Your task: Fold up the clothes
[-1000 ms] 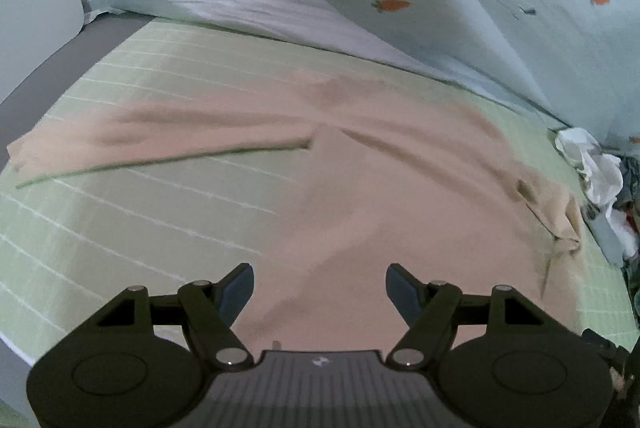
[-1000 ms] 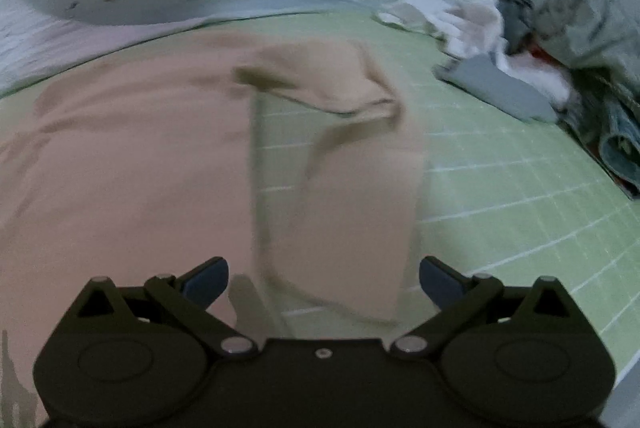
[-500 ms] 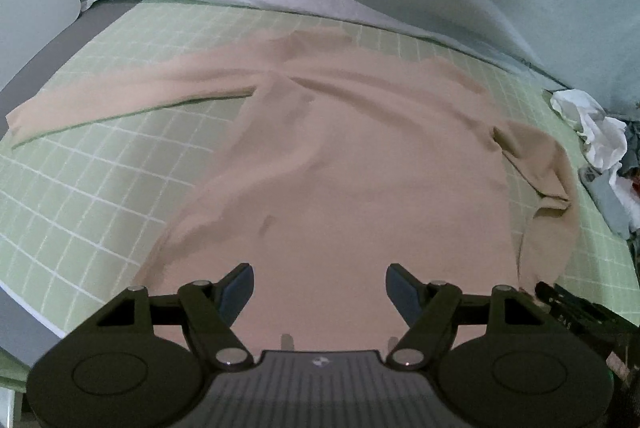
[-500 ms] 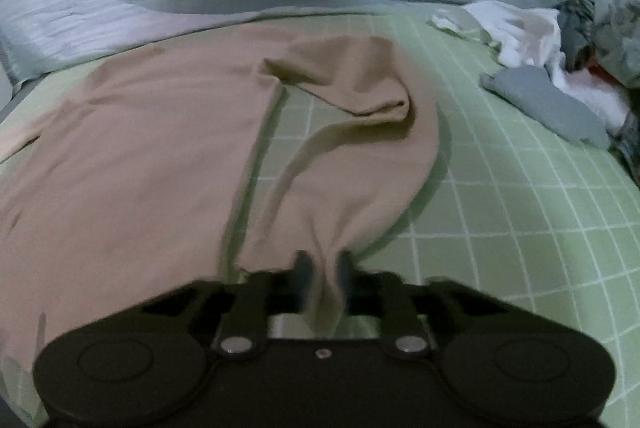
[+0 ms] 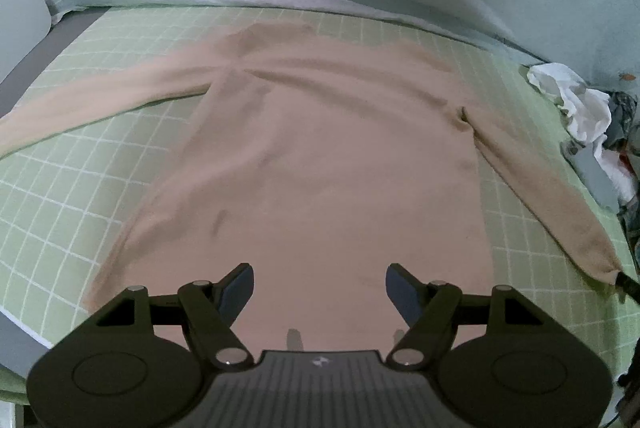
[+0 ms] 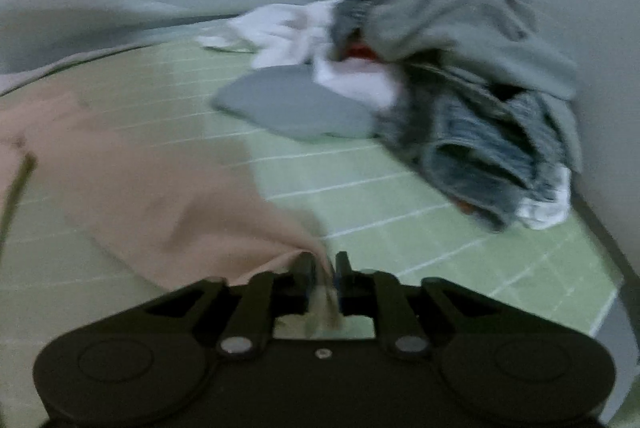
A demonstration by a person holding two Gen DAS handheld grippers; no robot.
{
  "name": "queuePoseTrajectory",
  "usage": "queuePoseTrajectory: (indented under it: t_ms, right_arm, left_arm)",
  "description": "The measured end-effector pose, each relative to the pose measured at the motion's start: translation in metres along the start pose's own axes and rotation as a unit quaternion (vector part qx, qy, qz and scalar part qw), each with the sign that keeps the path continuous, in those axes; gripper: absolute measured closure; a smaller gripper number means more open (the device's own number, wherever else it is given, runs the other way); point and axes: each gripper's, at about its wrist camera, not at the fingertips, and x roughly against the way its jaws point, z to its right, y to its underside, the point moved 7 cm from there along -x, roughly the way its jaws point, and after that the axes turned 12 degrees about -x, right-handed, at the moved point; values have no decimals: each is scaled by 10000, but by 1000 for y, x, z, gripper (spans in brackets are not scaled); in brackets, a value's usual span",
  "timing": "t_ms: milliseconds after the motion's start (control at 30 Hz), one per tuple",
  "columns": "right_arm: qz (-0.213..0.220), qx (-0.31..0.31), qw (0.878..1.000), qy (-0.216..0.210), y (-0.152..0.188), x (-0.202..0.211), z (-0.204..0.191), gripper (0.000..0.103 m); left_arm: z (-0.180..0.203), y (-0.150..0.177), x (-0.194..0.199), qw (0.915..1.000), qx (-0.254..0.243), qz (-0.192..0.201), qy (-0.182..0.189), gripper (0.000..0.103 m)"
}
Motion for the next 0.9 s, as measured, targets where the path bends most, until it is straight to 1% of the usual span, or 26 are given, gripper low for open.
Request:
queuePoseTrajectory:
  t_ms: [67, 100, 133, 167, 200, 233, 267, 333, 400, 433, 500, 533, 567, 600, 700, 900]
  right_arm:
    - [81, 81, 9994, 337, -1, -2, 3, 54]
    - [131, 108, 9989, 442, -1, -1, 3, 50]
    - [138, 71, 9991, 384, 2, 1, 1, 46]
    - [141, 30, 9994, 312, 5, 3, -1, 38]
    - [145, -12, 9996, 241, 8, 5, -4, 35]
    - [117, -89, 9996, 224, 11, 4, -6, 28]
    - [65, -217, 9995, 201, 15, 5, -7, 24]
    - [-108, -526, 9984, 172, 25, 5, -7, 23]
    - [-264, -669, 9974, 74, 32, 3, -7, 23]
    - [-342, -737, 9967, 23, 35, 2, -6, 25]
    - [-427, -816, 9957, -101, 39, 2, -7, 45]
    - [-429, -822, 9955, -177, 39, 3, -8, 65]
    - [-431, -829, 9953, -252, 39, 4, -9, 92]
    - [-432, -835, 9950, -328, 39, 5, -11, 102]
    - [-497, -995, 9926, -486, 41, 10, -10, 101]
    - [-668, -1151, 9899, -479, 56, 38, 1, 101]
  left_arm:
    - [-1, 1, 2, 10000, 23, -9, -49, 29]
    - [-2, 2, 3, 10000, 38, -11, -80, 29]
    - [-4, 2, 4, 9999, 61, -13, -111, 29]
    - [-6, 3, 5, 9999, 93, -17, -143, 29]
    - [-8, 3, 6, 9998, 124, -22, -175, 29]
    - [-10, 4, 7, 9997, 161, -26, -208, 29]
    - [-12, 5, 8, 9995, 198, -31, -237, 29]
    - [-17, 7, 9, 9992, 264, -42, -288, 29]
    - [-20, 10, 10, 9990, 311, -56, -325, 29]
    - [-22, 11, 11, 9989, 330, -64, -338, 29]
    - [-24, 14, 10, 9987, 365, -86, -351, 29]
    - [-25, 15, 10, 9986, 382, -98, -356, 29]
    - [-26, 16, 10, 9985, 396, -111, -355, 29]
    - [-26, 17, 9, 9985, 409, -126, -350, 29]
    - [-26, 18, 7, 9985, 422, -162, -321, 29]
    - [-25, 18, 2, 9988, 374, -190, -253, 29]
